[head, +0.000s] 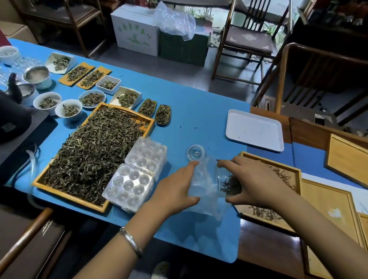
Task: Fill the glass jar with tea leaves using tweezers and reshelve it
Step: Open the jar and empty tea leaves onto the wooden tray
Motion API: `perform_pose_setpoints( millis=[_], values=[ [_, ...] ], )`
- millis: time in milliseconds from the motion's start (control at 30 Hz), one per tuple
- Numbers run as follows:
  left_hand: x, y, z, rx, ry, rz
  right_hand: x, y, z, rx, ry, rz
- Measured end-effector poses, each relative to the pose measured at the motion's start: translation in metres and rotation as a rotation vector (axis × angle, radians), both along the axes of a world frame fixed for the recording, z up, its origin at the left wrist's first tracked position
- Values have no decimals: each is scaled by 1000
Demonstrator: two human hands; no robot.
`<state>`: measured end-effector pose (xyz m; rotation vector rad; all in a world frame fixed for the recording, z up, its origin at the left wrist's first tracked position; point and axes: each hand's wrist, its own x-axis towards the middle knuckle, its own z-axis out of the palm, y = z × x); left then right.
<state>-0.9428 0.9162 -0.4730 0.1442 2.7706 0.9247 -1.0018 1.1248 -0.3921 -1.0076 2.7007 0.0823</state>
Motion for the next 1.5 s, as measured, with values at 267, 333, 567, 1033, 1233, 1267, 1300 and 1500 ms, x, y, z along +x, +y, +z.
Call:
perform_pose_setpoints(
  millis=[267, 333, 567, 1033, 1233, 1267, 1300, 1500],
  values=[
    [2, 13, -35, 39, -110, 2, 7, 16, -45, 12, -25, -107],
    [3, 17, -42, 37, -121, -18, 7, 17, -51, 81, -26, -104],
    [5, 35, -56, -29, -150, -58, 8, 25, -64, 168, -124, -73],
    [1, 52, -66, -56, -175, -122, 12, 39, -88, 165, -253, -154],
    [0, 54, -72, -59, -201, -154, 5, 38, -93, 140, -363, -217],
    [0, 53, -73, -57, -208, -158, 4, 37, -93, 121, -395, -247],
    [-1, 53, -74, -56, -212, -159, 3, 36, -94, 111, -414, -271],
    [-1, 51, -79, -41, -202, -161, 2, 31, -97, 164, -421, -275]
  ],
)
